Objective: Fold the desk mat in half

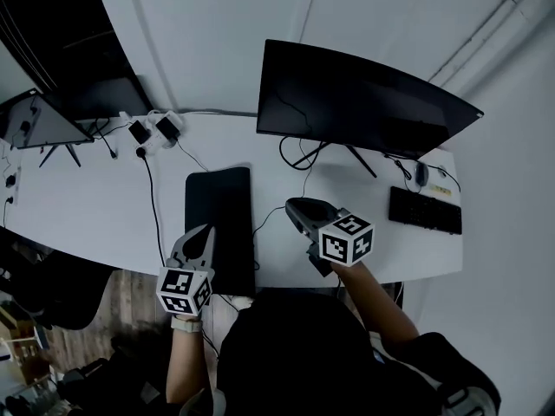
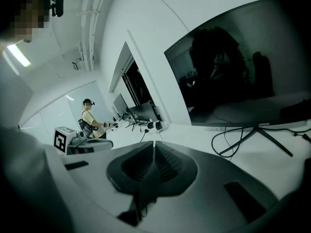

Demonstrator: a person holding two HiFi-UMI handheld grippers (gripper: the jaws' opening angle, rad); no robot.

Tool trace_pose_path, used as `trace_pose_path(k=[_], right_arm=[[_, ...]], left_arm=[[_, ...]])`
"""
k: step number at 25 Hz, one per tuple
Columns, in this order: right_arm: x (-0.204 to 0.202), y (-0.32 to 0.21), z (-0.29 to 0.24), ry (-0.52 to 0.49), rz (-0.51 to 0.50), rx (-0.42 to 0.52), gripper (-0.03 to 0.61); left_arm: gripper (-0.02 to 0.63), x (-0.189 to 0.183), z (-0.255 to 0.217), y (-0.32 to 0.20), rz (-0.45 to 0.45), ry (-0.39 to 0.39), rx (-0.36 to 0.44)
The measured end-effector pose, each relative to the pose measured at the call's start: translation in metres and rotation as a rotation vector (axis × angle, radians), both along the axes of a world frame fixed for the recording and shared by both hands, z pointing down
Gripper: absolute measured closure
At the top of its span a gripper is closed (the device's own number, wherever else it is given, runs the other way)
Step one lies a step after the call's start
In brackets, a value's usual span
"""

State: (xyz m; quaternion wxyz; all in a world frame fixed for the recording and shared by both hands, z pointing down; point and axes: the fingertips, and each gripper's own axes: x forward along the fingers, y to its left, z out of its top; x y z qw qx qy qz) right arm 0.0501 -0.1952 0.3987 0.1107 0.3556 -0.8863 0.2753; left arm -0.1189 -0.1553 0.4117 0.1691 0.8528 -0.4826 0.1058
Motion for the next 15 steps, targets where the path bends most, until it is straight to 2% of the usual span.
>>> trace_pose_path(k=[7, 12, 15], right_arm=[[0.019, 0.008, -0.037, 0.04, 0.013, 0.123, 0.557], [0.03, 0.014, -0.058, 0.06, 0.031, 0.194, 0.557], [0.037, 0.018, -0.067, 0.078, 0.039, 0.23, 0.557]], left_arm=[[0.604, 0.033, -0.03, -0.01, 0.055, 0.016, 0.06], [0.604, 0.046, -0.056, -0.018, 0.06, 0.086, 0.117], [0.604, 0.051, -0.067, -0.021, 0.067, 0.091, 0.146]])
